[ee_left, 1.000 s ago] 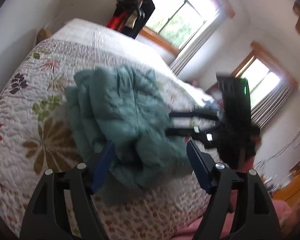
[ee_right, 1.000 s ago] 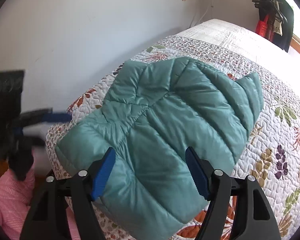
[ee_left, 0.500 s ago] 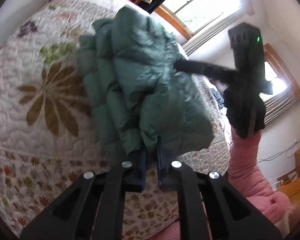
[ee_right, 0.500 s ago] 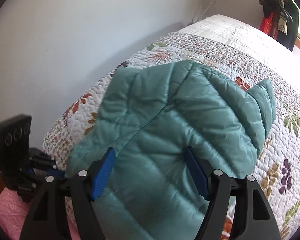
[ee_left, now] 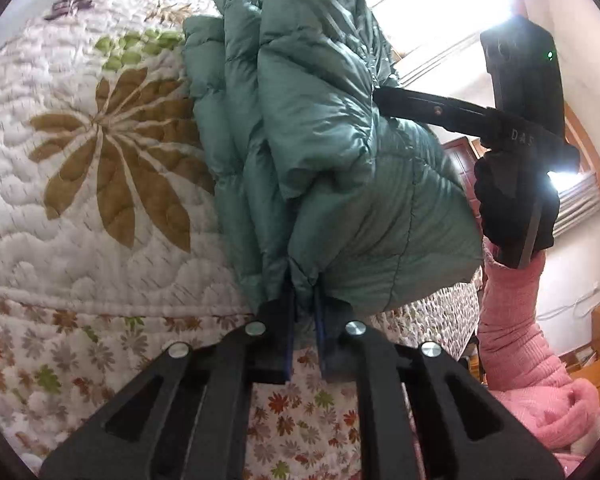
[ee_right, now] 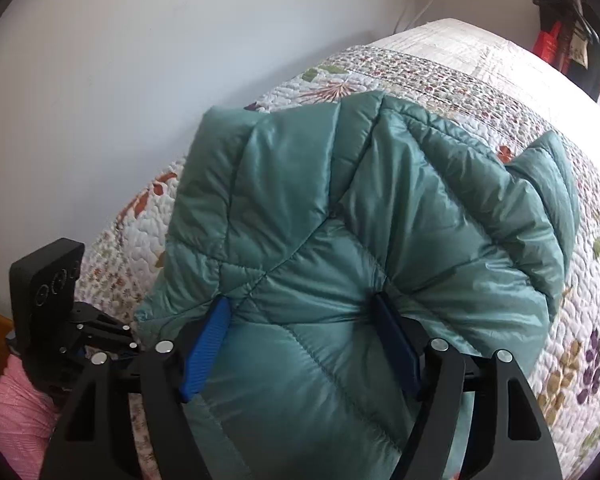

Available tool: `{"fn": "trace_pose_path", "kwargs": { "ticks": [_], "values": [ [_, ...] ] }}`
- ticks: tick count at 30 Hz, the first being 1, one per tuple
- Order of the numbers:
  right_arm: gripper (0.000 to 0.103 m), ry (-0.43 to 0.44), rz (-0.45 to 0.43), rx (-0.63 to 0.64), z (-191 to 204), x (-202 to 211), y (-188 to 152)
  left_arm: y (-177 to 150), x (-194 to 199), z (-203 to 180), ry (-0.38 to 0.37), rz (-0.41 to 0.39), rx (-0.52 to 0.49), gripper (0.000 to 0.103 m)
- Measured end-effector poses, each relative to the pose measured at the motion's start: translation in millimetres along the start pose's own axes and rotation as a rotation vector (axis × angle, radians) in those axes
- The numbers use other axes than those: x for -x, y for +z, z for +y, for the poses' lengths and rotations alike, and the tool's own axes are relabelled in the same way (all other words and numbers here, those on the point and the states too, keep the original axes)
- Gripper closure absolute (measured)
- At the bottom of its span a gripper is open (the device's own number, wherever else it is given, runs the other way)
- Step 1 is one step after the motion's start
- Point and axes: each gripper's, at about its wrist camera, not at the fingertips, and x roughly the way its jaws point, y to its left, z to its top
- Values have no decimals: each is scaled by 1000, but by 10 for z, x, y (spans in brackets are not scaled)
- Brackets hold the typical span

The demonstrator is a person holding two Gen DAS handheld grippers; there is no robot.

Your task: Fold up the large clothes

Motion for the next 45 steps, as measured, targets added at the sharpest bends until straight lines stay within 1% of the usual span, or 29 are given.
{"fn": "trace_pose_path", "kwargs": {
  "ticks": [2,3,4,5,6,8,9,11,12,14,15,17,19,21,24,27,30,32,33,35,36,37,38,41,45],
  "values": [
    [30,41,-19,-25,-49,162,-73,67,123,-19,39,-19,-32,87],
    [30,65,-33,-39,-81,283,-150,87,251,-69,75,-50,-58,81],
    [30,72,-41,-47,-106,367,-206,115,397,-123,103,-95,-82,78],
    [30,74,-52,-54,-128,454,-271,138,500,-173,114,-127,-98,78],
    [30,72,-62,-61,-149,540,-345,197,661,-268,133,-187,-130,78],
    [30,61,-72,-73,-179,682,-505,327,819,-451,137,-246,-185,78],
    [30,55,-73,-75,-183,717,-561,397,854,-561,123,-262,-202,76],
    [31,41,-73,-84,-187,794,-711,563,791,-760,93,-265,-238,72],
    [31,39,-76,-91,-187,826,-776,639,726,-847,97,-266,-254,71],
    [32,40,-84,-94,-168,884,-911,837,520,-969,157,-267,-303,71],
    [32,37,-85,-93,-155,894,-952,927,442,-990,188,-265,-311,71],
    [34,21,-77,-97,-142,884,-1036,1078,267,-939,255,-256,-307,71],
    [35,11,-53,-97,-139,814,-1091,1181,177,-779,292,-231,-273,71],
    [35,9,-29,-108,-145,732,-1134,1229,85,-560,277,-191,-211,73],
    [34,16,-11,-110,-167,642,-1149,1200,31,-346,271,-166,-160,74],
    [33,7,-3,-91,-146,575,-1151,1148,-49,-202,283,-138,-134,73],
    [32,2,1,-84,-131,537,-1157,1107,-135,-88,249,-116,-93,73],
    [32,17,-4,-96,-155,563,-1166,1101,-142,-82,240,-118,-81,73],
    [30,39,-13,-116,-190,598,-1167,1106,-143,-80,238,-119,-78,73],
    [30,90,-32,-165,-274,630,-1172,1114,-116,-77,222,-108,-62,66],
    [29,116,-44,-192,-328,665,-1175,1127,-102,-49,216,-104,-44,46],
    [25,148,-62,-240,-434,700,-1185,1135,-77,-20,204,-102,-17,27],
    [23,161,-71,-270,-508,711,-1194,1143,-57,-3,191,-103,2,24],
    [22,196,-89,-356,-753,696,-1216,1143,-29,74,151,-98,40,24],
    [21,272,-88,-441,-1016,559,-1235,1128,-79,76,113,-75,53,17]
  ]
}}
